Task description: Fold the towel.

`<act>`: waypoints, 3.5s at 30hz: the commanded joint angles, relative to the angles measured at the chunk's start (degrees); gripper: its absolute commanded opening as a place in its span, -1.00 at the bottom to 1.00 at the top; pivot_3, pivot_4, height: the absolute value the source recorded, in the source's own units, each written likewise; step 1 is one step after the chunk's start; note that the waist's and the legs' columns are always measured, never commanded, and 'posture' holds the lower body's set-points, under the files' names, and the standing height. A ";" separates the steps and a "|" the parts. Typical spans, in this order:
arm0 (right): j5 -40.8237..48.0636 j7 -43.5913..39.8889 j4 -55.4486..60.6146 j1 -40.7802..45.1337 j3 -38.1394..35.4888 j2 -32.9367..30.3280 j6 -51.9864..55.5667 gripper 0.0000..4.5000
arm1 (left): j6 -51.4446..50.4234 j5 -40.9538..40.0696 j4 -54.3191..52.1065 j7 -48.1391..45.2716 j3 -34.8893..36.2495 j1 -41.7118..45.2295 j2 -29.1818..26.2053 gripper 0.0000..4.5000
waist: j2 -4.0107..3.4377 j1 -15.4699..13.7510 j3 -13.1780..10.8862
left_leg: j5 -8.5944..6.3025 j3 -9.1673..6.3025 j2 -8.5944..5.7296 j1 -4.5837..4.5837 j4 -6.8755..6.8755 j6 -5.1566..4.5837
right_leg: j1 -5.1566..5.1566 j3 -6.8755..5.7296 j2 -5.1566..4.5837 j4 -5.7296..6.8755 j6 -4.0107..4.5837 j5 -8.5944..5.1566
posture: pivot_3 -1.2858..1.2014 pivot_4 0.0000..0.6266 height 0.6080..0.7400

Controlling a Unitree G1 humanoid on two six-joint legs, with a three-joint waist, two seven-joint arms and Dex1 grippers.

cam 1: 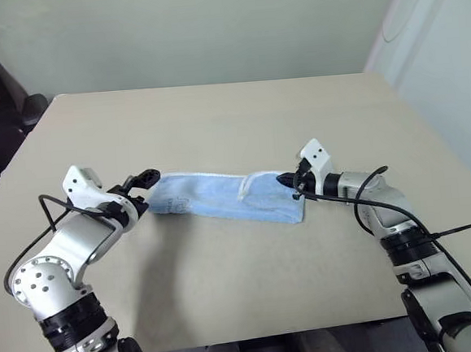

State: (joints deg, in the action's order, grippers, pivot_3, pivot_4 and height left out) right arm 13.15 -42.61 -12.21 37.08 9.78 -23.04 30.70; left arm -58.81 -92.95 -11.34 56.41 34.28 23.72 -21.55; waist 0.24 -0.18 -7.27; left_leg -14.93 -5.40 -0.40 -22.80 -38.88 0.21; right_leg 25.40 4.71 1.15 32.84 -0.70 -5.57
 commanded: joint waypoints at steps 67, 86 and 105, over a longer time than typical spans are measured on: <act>2.35 6.70 5.89 -4.67 -15.88 -5.16 3.02 -1.00 | -5.02 29.40 3.37 -56.22 -45.52 23.48 -9.91 -0.99 | 0.34 -1.42 -0.82 | -0.50 -0.09 0.04 0.68 0.03 0.26 | -0.55 0.11 0.43 -0.03 0.04 -0.61 | 0.03 -0.52 1.00; 3.91 13.81 15.07 -11.77 -20.52 -4.61 5.77 -1.00 | -1.87 59.08 16.09 -82.10 -60.45 28.86 6.06 -0.79 | 0.31 -1.26 -0.81 | -0.47 -0.14 0.15 0.68 0.03 0.12 | -0.63 0.14 0.36 -0.04 -0.48 -0.91 | 0.03 -0.52 1.00; 10.97 10.96 23.51 -12.62 -20.40 -5.72 11.55 -1.00 | 0.51 57.20 16.22 -85.97 -33.83 26.58 2.69 0.40 | 0.28 -1.25 -0.80 | -0.46 -0.14 0.15 0.77 0.05 -0.01 | -0.73 0.15 0.31 -0.07 -0.59 -0.93 | 0.03 -0.52 1.00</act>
State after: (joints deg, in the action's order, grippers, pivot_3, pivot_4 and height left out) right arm 21.97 -30.40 7.66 24.21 -9.80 -27.93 41.62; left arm -61.81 -37.06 4.27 -27.82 -0.58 49.32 -18.21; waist 0.52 -1.43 -8.07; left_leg -15.38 -5.54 -0.25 -22.04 -38.84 0.20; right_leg 24.67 4.87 1.47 32.78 -1.28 -6.50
